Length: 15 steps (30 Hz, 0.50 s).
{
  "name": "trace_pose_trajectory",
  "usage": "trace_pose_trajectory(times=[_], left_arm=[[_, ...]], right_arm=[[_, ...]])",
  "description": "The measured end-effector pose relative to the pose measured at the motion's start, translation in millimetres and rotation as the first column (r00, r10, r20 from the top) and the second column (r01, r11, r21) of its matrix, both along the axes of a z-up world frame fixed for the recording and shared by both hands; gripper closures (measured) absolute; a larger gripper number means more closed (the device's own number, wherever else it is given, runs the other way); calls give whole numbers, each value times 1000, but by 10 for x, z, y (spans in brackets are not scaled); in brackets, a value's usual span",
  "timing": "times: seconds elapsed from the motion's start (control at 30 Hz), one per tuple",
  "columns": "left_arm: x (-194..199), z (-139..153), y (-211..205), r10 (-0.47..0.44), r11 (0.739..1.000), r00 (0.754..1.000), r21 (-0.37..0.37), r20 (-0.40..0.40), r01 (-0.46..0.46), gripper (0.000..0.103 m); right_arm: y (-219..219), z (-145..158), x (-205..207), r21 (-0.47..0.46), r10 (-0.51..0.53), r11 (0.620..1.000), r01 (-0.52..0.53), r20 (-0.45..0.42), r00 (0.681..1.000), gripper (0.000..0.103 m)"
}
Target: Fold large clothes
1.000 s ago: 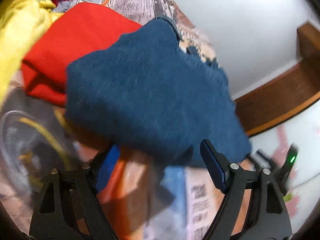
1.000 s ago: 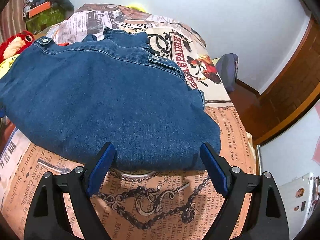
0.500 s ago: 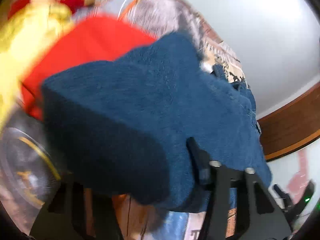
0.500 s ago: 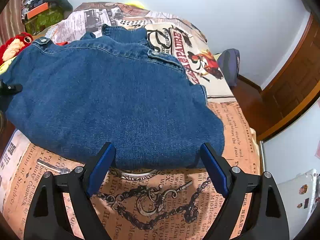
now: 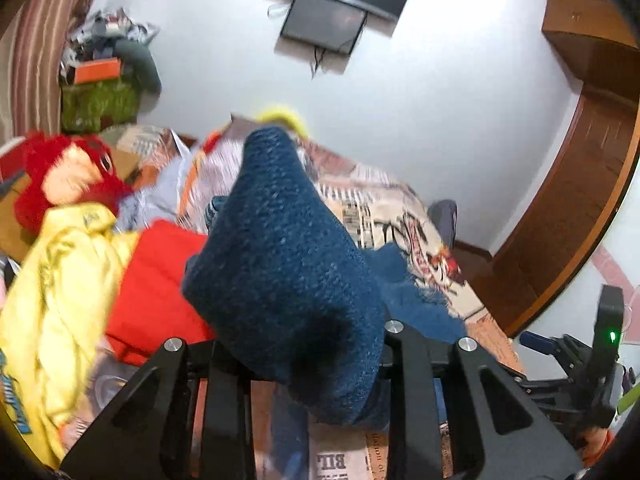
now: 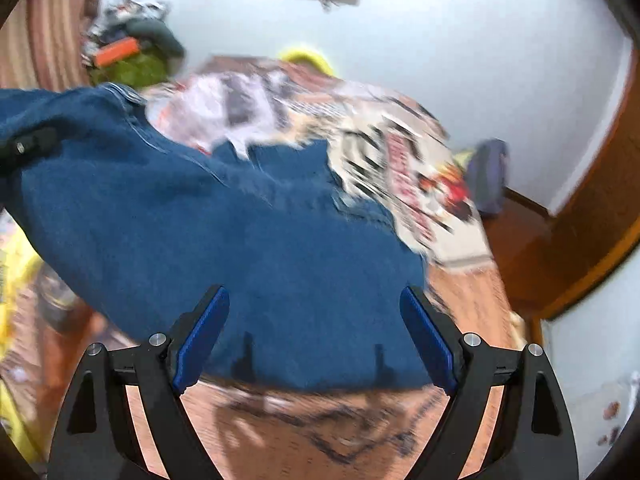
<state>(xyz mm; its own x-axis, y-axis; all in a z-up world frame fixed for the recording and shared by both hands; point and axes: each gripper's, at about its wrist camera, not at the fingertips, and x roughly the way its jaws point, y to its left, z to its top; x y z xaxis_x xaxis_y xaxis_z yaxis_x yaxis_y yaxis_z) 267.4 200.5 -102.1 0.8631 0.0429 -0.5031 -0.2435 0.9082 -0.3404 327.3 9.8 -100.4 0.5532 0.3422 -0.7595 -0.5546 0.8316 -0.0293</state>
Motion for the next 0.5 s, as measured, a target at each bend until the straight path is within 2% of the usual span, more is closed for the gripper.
trace_pose_trajectory(times=[0.13, 0.23, 0.37, 0.43, 0.5], left_arm=[[-165, 4, 199, 47, 999, 999, 13, -12, -47, 77], [-194, -188, 376, 79, 997, 994, -4, -80, -79, 77], [-194, -445, 511, 96, 995, 985, -20, -142, -100, 76], [-158, -528, 513, 86, 995, 982, -30, -171, -93, 76], [-166, -591, 500, 92, 995, 977, -6, -190, -95, 76]], right_arm=[[411, -109, 26, 69, 94, 994, -86, -110, 990, 18], [777, -434, 20, 72, 153, 987, -140, -226, 962, 18], [1057, -904, -36, 31, 182, 983, -183, -350, 919, 18], [1082, -1044, -72, 23, 175, 984, -179, -365, 914, 18], [1063, -1091, -81, 27, 176, 984, -178, -357, 917, 18]])
